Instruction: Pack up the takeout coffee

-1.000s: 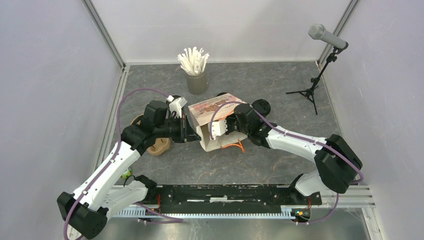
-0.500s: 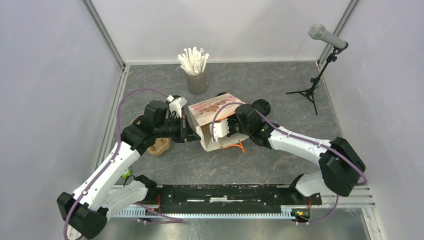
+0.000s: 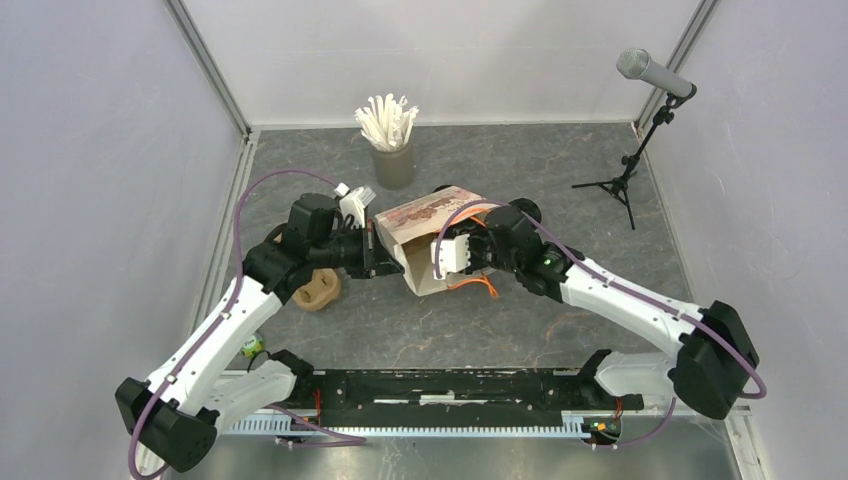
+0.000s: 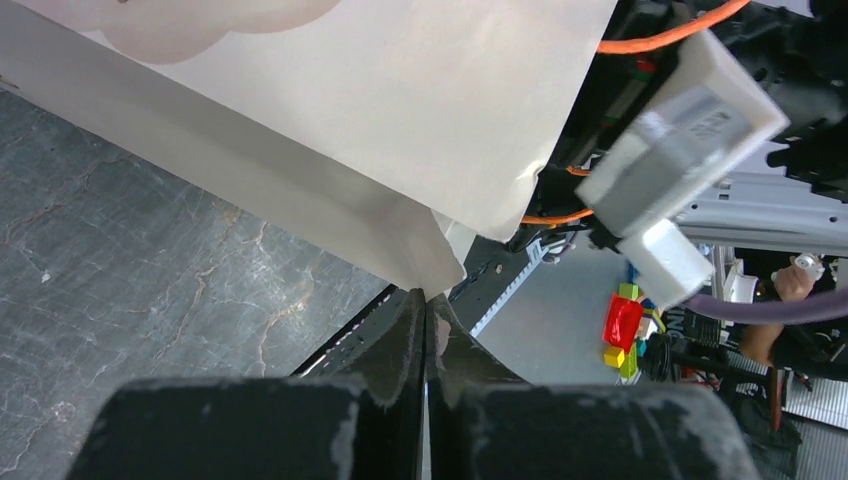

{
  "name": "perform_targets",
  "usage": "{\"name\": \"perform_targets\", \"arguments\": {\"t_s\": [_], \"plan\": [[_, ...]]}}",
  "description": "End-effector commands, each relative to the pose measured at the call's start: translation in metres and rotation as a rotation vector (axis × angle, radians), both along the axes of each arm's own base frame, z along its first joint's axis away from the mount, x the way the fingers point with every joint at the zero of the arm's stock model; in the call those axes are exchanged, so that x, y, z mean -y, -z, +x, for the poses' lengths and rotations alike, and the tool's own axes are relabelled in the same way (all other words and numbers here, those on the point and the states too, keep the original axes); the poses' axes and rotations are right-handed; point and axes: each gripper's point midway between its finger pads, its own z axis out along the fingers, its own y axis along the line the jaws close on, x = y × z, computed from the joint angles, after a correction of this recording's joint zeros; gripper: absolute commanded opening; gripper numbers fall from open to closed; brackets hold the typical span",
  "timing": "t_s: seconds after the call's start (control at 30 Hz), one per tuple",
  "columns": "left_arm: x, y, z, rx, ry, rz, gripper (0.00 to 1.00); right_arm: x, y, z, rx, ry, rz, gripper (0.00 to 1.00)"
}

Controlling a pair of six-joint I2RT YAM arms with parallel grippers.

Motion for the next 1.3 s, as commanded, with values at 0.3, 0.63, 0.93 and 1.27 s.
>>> {"name": "perform_targets", "arguments": {"t_s": [0.3, 0.63, 0.93, 1.27], "plan": [[0.011, -0.037, 0.012, 0.023, -0.004, -0.045, 0.02, 0.021, -0.062, -0.022, -0.067, 0.117, 0.158, 0.45], [0.011, -0.044, 0.021, 0.017, -0.043, -0.035, 0.02, 0.03, -0.09, -0.019, -0.06, 0.245, 0.333, 0.44], [0.013, -0.044, 0.032, 0.023, -0.052, -0.009, 0.02, 0.04, -0.091, -0.022, -0.112, 0.36, 0.439, 0.52], [0.011, -0.047, 0.035, 0.035, -0.051, 0.019, 0.02, 0.079, -0.121, -0.003, 0.015, 0.621, 0.631, 0.57]]}}
